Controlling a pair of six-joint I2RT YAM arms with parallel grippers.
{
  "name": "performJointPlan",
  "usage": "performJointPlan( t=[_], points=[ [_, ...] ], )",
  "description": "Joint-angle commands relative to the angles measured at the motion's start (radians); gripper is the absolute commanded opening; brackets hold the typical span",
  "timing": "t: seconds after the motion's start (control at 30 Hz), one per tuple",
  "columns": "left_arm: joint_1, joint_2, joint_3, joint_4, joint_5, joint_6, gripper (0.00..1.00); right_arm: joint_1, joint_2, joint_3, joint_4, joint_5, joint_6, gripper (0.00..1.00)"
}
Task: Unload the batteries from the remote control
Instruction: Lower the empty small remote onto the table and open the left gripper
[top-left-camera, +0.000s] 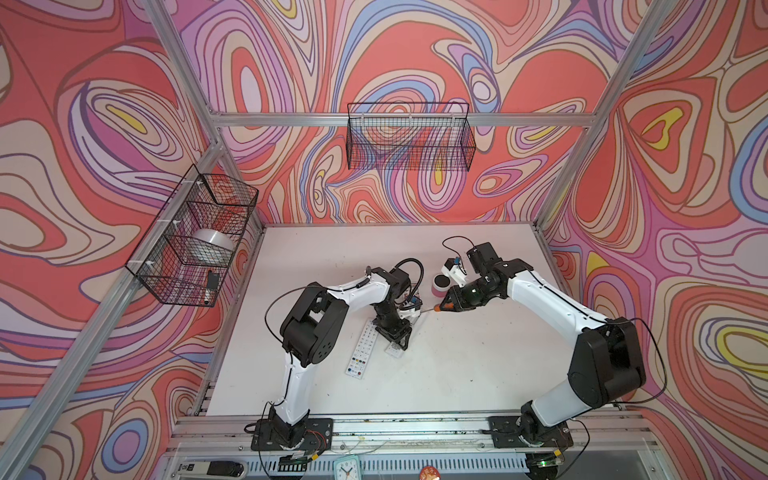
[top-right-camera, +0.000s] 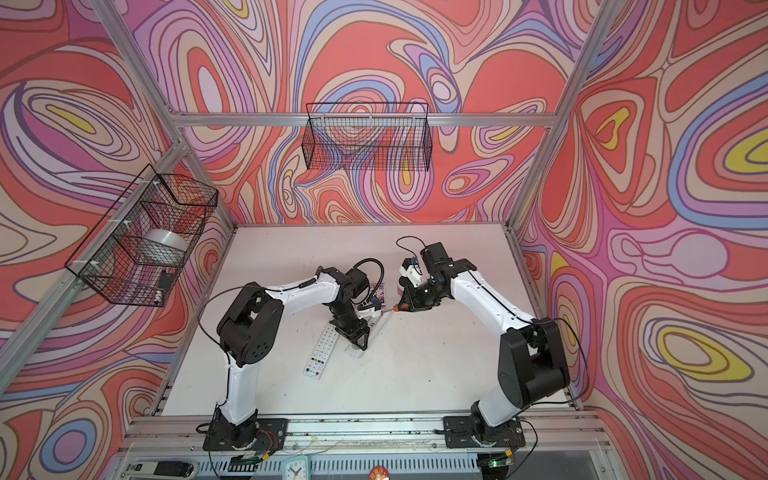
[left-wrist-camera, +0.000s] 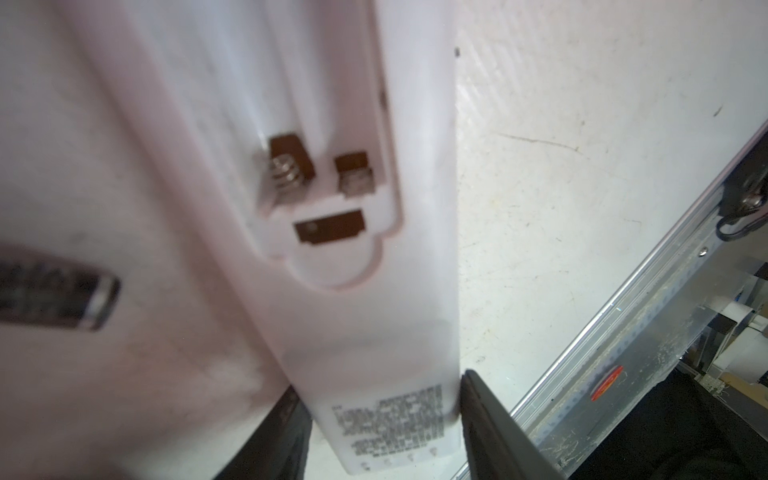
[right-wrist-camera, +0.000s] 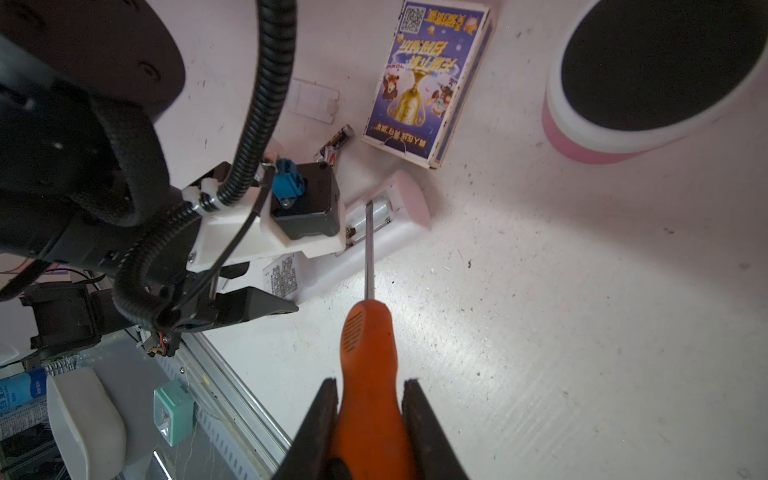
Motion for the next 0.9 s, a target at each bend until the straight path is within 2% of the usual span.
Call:
performJointPlan(
  t=[0.0, 0.1, 0.13, 0.17, 0.2, 0.47, 0.67, 0.77, 0.87],
  points=[
    [-0.004, -0.026, -0.004, -0.015, 0.024, 0.009, 0.58, 0.006, -0.028, -0.008, 0.044, -0.01, -0.005, 0.0],
    [-0.004, -0.031, -0.007, -0.012, 0.012, 0.004, 0.61, 0.005, -0.044, -0.003, 0.014, 0.019, -0.021, 0.0],
    [-0.004, -0.033, -0.008, -0.012, 0.008, 0.002, 0.71, 0.005, -0.05, -0.002, 0.008, 0.03, -0.025, 0.0],
    [-0.004, -0.033, -0.008, -0.009, 0.004, 0.003, 0.97, 0.003, -0.055, -0.003, 0.008, 0.038, -0.025, 0.0],
    [-0.004, -0.034, -0.008, -0.011, 0.001, 0.0, 1.0, 0.0, -0.062, -0.006, 0.012, 0.04, -0.024, 0.0],
    [-0.003, -0.074, 0.021, -0.037, -0.02, 0.0, 1.0, -0.013, -0.074, 0.0, 0.032, 0.04, -0.012, 0.0],
    [0.054, -0.225, -0.027, 0.002, 0.045, -0.095, 1.0, -0.036, -0.114, -0.027, 0.087, 0.05, 0.015, 0.0],
    [0.122, -0.338, -0.087, 0.135, 0.148, -0.262, 1.0, -0.035, -0.15, -0.05, 0.177, -0.037, 0.028, 0.0],
    [0.208, -0.456, -0.223, 0.473, 0.293, -0.634, 1.0, -0.035, -0.198, -0.082, 0.317, -0.118, 0.068, 0.0]
  ],
)
